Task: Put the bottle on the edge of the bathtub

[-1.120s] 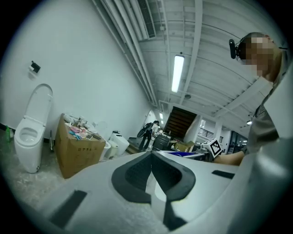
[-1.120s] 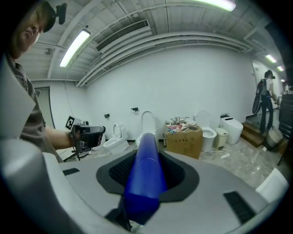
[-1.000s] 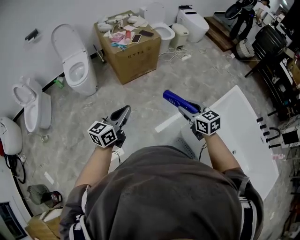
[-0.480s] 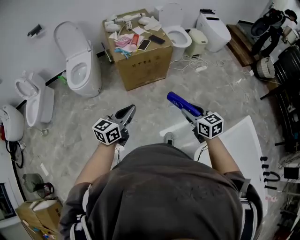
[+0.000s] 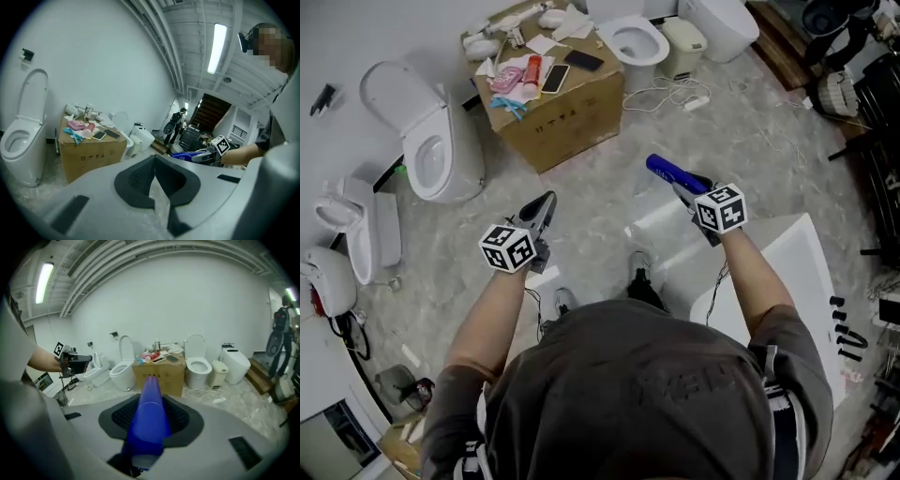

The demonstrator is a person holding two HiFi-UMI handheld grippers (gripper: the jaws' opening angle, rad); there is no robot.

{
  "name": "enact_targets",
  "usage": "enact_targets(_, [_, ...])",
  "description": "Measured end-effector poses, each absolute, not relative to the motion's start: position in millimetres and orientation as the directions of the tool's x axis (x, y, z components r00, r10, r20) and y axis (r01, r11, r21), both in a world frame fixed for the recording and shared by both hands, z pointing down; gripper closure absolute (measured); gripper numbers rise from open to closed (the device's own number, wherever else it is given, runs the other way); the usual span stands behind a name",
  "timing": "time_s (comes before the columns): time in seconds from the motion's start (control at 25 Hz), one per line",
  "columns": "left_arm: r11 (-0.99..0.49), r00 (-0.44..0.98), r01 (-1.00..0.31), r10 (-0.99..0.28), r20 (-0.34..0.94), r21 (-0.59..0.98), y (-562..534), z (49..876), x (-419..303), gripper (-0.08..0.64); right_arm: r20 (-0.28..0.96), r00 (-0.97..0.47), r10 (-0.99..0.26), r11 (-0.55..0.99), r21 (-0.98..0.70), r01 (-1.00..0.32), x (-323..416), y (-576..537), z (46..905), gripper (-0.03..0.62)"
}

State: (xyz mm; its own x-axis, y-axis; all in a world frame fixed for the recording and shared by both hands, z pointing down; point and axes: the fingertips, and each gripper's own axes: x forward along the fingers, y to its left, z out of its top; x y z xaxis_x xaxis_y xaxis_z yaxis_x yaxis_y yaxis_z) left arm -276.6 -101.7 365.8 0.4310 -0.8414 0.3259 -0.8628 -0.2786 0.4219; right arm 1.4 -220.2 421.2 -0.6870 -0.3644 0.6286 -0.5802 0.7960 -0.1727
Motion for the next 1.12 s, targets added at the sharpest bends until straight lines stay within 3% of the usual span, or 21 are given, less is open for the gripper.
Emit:
enact_targets(0.2, [-0.319,0.488,-0.848,-0.781,0.389,0.422,-150.6,432.2,-263.4,0.555,0.746,-0.55,-0.376,0.73,-0.128,-0.672,49.9,-259.6,509.3,0.456])
enact_targets(0.48, [-0.396,0.575,-0.811,-0.673,0.465,0.43,-205.6,544.4,-185.7,0.555,0.873,-0.386,-0.299,0.664,-0.1,-0.741,132.7,-288.6,652.8,0.456])
enact_targets(0.8, [-0.478,0.675,-0.737,-0.478,0.562,0.478,-230.8,684.1,-74.7,0.555,0.944,-0.281,-0.173,0.642,-0.108,-0.759,194.9,-296.0,824.0,0.456])
enact_targets(1.12, [-0.509,0.72,-0.679,-0.322,0.615,0.528,-225.8,810.0,-14.8,0.555,0.988,-0.152,-0.011,0.598,-0.115,-0.793,258.6,-259.3,994.0,0.456])
